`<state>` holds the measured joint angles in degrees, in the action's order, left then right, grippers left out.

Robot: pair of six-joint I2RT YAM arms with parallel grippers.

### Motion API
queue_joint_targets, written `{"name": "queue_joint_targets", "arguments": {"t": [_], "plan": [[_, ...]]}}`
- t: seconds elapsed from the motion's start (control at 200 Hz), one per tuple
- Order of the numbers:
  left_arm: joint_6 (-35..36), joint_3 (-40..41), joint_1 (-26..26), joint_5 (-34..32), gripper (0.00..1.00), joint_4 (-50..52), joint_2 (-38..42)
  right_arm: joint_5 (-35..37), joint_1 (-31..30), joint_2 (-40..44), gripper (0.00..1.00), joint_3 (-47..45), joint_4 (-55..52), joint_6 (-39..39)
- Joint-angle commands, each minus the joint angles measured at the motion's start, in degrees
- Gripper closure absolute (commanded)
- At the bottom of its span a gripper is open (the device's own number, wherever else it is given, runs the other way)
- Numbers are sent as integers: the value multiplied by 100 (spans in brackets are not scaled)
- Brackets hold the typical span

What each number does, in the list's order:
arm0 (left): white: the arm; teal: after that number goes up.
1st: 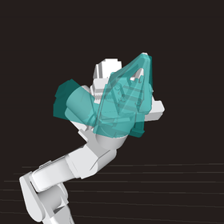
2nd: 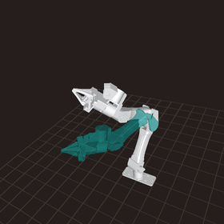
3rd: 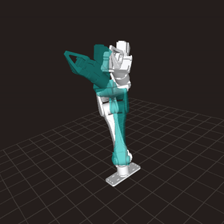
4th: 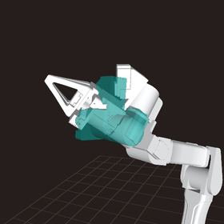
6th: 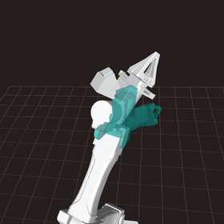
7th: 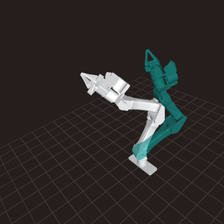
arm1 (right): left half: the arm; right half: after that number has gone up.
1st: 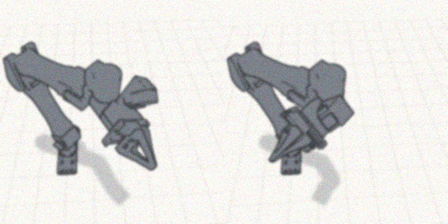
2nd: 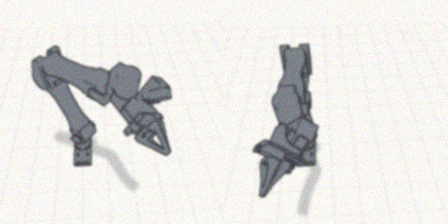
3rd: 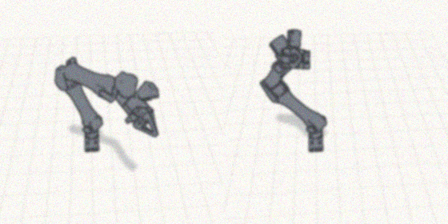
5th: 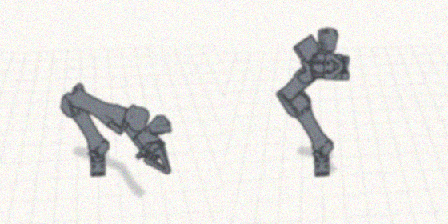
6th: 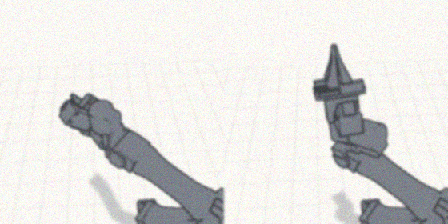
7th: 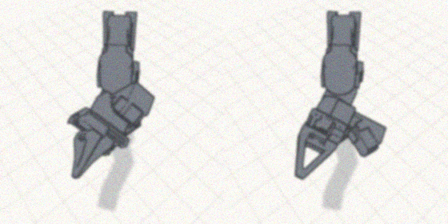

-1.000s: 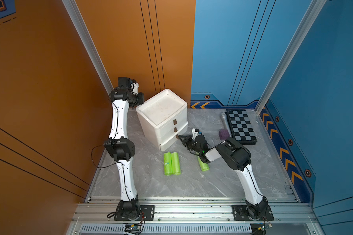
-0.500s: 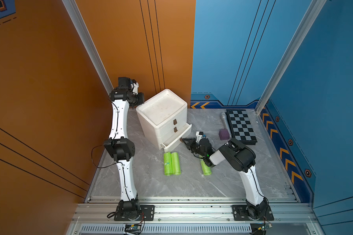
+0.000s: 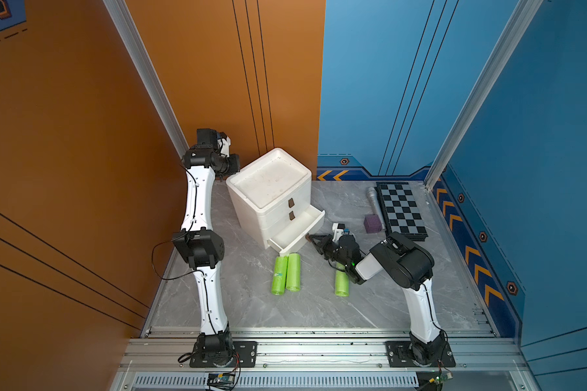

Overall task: Sort the rolls of trash bags by color and place them into the drawer
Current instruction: Open the drawer in the storage box.

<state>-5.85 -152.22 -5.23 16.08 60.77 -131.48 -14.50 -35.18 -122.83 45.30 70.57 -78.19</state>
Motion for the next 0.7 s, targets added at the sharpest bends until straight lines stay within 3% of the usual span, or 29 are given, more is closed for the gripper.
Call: {"name": "queue_joint_targets", "arguments": {"t": [0.0,0.596,0.691], "plan": [[51,219,207,273,97,661,79,237,92,57,100,-303,-547,164],[39,325,272,260,97,658,205,272,118,601,100,-818,-759,321],[36,368,277,253,97,660,211,281,116,839,75,-921,-957,359]]}}
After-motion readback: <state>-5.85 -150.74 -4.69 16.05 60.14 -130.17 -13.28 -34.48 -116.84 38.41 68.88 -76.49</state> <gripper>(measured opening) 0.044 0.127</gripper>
